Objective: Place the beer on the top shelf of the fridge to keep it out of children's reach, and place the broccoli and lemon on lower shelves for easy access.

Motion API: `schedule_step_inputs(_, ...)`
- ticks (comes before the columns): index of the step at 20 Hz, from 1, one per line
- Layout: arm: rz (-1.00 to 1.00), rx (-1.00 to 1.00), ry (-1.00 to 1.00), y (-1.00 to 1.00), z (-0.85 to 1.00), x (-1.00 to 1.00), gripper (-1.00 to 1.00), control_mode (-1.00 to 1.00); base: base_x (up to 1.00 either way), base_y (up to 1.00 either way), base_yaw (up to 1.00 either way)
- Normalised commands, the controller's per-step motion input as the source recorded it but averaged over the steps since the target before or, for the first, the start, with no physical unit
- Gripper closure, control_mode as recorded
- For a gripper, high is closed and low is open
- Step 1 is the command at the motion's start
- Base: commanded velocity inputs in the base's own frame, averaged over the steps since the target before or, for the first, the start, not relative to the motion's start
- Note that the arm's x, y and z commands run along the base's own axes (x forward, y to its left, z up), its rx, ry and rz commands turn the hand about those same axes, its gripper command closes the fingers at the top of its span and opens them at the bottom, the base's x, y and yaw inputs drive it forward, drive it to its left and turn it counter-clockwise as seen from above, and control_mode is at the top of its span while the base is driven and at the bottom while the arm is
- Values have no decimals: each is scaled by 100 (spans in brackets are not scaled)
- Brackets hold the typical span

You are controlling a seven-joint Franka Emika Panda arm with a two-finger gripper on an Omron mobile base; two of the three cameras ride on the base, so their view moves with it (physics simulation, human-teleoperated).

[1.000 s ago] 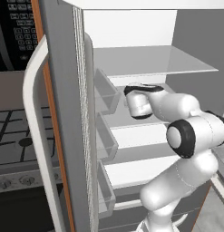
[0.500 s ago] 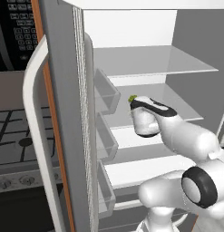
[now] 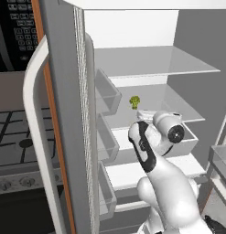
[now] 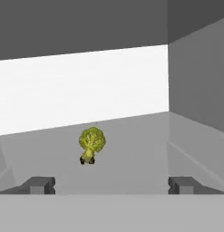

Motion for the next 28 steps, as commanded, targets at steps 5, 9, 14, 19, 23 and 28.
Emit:
schedule_step_inputs(5,0,0,27,-29,100,-55,-100,-100,0,0,0)
schedule_step_inputs(9,4,-3,33,-21,88,-82,-100,-100,0,0,0)
schedule_step_inputs(14,15,-4,35,-2,24,-96,-100,-100,0,0,0)
schedule_step_inputs(19,25,0,14,9,0,-100,-100,-100,0,0,0)
schedule_step_inputs(23,25,0,0,42,-4,-94,-100,-100,0,0,0)
schedule_step_inputs(28,19,-1,0,44,0,-59,-100,-100,0,0,0)
